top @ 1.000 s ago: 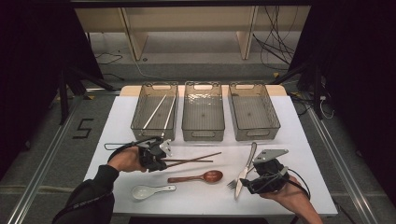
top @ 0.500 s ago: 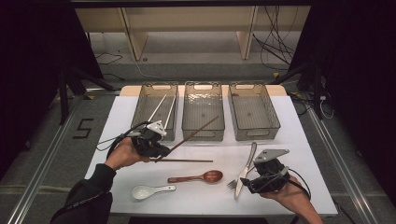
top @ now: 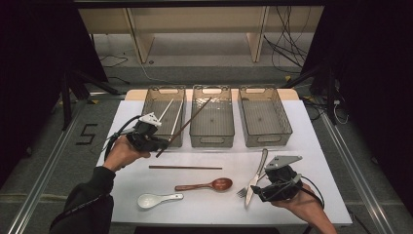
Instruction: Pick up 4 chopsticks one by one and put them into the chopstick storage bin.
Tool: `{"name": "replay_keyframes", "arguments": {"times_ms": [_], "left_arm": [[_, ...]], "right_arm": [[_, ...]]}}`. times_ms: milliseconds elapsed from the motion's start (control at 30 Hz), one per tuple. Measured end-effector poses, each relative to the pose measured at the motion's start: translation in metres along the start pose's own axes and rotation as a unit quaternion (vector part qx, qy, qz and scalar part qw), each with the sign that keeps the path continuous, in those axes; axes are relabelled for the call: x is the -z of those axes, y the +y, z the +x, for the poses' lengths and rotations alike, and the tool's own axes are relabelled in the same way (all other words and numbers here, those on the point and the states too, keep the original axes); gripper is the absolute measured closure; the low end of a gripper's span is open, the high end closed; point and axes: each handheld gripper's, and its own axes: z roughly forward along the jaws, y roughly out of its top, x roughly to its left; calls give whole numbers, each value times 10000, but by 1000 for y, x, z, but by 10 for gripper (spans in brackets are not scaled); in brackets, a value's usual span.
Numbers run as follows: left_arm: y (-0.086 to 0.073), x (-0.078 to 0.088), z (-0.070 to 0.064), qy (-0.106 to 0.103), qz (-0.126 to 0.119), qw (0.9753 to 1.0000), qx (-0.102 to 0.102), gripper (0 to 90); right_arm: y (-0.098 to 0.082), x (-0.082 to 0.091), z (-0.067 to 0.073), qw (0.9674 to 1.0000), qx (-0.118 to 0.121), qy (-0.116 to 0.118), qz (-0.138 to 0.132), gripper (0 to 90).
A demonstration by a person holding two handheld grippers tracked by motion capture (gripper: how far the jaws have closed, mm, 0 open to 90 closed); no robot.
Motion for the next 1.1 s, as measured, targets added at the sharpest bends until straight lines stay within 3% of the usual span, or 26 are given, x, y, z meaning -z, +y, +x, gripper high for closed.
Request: {"name": "replay_keyframes", "arguments": {"times_ms": [67,167,400,500,867,1100], "left_arm": [[0,1,5,299,16,9995,-54,832],[0,4,16,296,-67,9994,142,832],[5,6,36,510,-155,9975,454,832],[7,4,45,660,-141,9964,503,832],[15,4,70,882,-115,9931,771,832],[16,-3,85,1159,-18,9895,865,832]], "right_arm": [[0,0,0,10000,-5,3,-8,283],[0,0,-1,10000,-7,6,-2,283],[0,0,-1,10000,-18,8,6,283],[0,0,-1,10000,6,20,2,283],[0,-1,-1,10000,-3,31,2,283],[0,-1,-1,10000,-9,49,6,283]]}}
